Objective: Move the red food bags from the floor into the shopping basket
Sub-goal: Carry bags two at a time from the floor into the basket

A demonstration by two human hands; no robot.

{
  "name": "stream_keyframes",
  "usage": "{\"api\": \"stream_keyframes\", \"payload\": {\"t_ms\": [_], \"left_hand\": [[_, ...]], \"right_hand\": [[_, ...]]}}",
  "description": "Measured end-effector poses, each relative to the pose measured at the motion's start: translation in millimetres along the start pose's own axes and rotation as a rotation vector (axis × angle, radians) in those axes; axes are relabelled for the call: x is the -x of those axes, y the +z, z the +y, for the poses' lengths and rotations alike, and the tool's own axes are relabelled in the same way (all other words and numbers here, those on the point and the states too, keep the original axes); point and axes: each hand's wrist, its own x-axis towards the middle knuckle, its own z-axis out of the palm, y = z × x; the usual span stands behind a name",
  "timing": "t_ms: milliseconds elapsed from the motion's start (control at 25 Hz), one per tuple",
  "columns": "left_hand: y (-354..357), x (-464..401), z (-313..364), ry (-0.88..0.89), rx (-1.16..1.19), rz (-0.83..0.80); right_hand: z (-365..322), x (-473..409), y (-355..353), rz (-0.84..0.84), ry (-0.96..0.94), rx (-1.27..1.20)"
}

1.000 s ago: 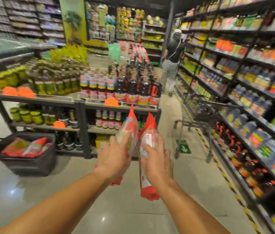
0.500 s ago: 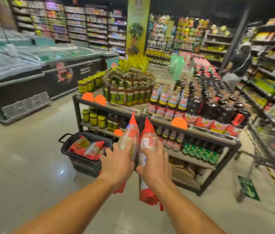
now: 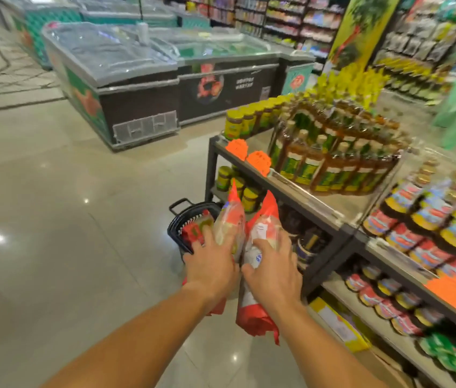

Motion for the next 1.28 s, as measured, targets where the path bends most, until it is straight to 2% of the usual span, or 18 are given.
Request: {"api": "stream_keyframes", "payload": {"t_ms": [120, 240, 360, 560, 720, 880, 1000, 1160, 1240, 1280], "left_hand": [[25.1, -53.9, -31.7, -0.05, 0.034, -0.051], [62.3, -114.7, -65.7, -0.136, 0.085, -0.193], [106.3, -179.1, -92.5, -0.114, 0.11, -0.327], [175.8, -318.2, -149.9, -0.059, 0.03, -0.382], [251.2, -434.6, -201.1, -0.053, -0.088, -0.39], [334.1, -522.1, -249.2, 0.044, -0.037, -0.411], [408.1, -588.5, -295.0, -0.019, 0.134, -0.487], [496.4, -618.2, -334.5, 0.019, 0.428, -0.596], [527.6, -619.0, -355.4, 0.068, 0.437, -0.643], [538.1, -621.0, -364.8, 0.11, 0.357, -0.661]], "right_hand": [[-13.4, -54.9, 35.1, -0.093, 0.004, -0.017], [-19.7, -102.3, 87.9, -0.201, -0.015, 0.024], [-22.6, -158.7, 148.4, -0.311, 0.049, 0.046], [-27.7, -290.4, 253.1, -0.282, 0.199, -0.028], [-25.8, -389.6, 360.5, -0.21, 0.205, -0.139], [2.9, -451.5, 460.3, -0.2, 0.352, -0.336], [47.8, -478.5, 523.0, -0.141, 0.449, -0.503], [103.3, -465.1, 593.5, -0.199, 0.589, -0.685], [123.6, -452.9, 621.2, -0.213, 0.592, -0.709], [131.0, -448.5, 629.3, -0.265, 0.578, -0.694]]}}
